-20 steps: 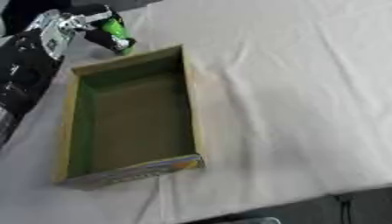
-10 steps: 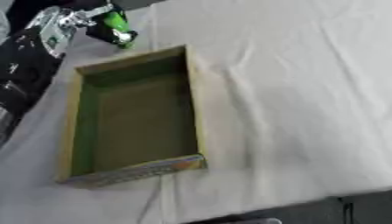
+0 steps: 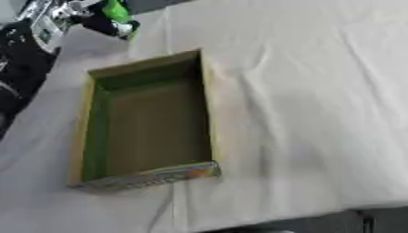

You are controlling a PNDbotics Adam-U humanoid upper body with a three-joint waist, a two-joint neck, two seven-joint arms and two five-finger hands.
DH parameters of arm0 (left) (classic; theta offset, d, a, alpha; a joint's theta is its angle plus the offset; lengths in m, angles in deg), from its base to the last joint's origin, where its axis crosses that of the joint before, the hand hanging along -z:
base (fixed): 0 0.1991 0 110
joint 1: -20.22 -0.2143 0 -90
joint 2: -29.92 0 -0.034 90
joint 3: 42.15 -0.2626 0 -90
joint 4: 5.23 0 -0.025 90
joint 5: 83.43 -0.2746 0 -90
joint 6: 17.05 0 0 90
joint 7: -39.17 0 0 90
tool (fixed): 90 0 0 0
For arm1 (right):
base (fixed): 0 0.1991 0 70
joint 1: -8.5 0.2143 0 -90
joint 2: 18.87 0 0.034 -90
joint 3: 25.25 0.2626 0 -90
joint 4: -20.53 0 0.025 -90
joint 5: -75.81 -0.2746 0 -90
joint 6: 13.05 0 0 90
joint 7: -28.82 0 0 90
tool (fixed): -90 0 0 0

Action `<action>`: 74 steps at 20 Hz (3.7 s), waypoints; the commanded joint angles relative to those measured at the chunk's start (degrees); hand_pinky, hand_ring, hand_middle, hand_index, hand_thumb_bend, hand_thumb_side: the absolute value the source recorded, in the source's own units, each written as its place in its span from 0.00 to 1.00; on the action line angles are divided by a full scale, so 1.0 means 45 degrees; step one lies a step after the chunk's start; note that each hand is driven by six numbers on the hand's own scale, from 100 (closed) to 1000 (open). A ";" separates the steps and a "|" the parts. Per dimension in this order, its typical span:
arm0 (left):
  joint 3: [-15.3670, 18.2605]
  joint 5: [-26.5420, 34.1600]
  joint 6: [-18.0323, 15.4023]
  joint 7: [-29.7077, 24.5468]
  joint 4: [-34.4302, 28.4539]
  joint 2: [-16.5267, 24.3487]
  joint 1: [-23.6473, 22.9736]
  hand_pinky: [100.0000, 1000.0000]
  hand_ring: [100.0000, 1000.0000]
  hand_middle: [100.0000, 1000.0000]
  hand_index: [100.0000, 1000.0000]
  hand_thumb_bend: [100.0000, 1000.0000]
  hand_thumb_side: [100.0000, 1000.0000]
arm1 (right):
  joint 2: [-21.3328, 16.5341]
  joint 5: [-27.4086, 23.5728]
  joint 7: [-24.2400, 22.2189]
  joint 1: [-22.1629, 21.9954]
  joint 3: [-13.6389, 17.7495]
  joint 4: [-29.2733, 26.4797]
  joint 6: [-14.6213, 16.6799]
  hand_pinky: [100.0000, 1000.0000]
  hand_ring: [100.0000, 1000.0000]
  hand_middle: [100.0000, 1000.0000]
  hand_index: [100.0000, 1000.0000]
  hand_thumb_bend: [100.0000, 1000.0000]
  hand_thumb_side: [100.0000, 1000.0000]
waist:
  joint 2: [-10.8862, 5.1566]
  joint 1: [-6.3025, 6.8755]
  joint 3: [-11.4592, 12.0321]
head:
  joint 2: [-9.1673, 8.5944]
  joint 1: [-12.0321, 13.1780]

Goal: Pick up objects on the table and place them in the box.

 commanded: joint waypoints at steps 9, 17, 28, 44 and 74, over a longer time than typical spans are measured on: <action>-0.1905 0.3253 -0.1074 -0.0999 -0.4003 0.1977 -0.0988 0.00 0.00 0.02 0.34 0.00 0.45 | -0.0813 0.0255 0.0387 -0.0535 0.0299 -0.0152 0.0028 0.52 0.65 0.74 0.92 0.00 0.67 | -0.0961 -0.0210 0.0590 | 0.0323 -0.0755; -0.3297 0.5966 -0.0679 -0.1832 -0.7477 0.2991 -0.2049 0.00 0.00 0.02 0.34 0.00 0.47 | -0.1067 0.0223 0.0449 -0.0792 0.0285 -0.0152 0.0067 0.53 0.65 0.75 0.92 0.00 0.66 | -0.1375 -0.0245 0.0792 | 0.0455 -0.1188; -0.4636 0.8742 0.0524 -0.2886 -1.1004 0.3868 -0.2714 0.00 0.00 0.02 0.34 0.00 0.56 | -0.1130 0.0141 0.0464 -0.0790 0.0277 -0.0152 0.0055 0.53 0.65 0.75 0.92 0.00 0.66 | -0.1526 -0.0205 0.0763 | 0.0428 -0.1083; -0.5522 0.9058 0.0769 -0.4683 -1.2112 0.4135 -0.2960 0.00 0.00 0.03 0.36 0.00 0.61 | -0.1061 0.0073 0.0754 -0.0740 0.0486 -0.0152 -0.0006 0.54 0.66 0.75 0.92 0.00 0.65 | -0.1535 -0.0174 0.0638 | 0.0393 -0.0981; -0.0718 0.6687 0.1196 0.3841 -1.4176 0.1287 -0.6773 0.59 0.59 0.72 0.75 0.27 0.46 | -0.0968 0.0492 0.1662 -0.1086 0.0892 -0.0152 -0.0012 0.53 0.65 0.74 0.92 0.00 0.65 | -0.1460 -0.0592 0.1032 | -0.1528 -0.1243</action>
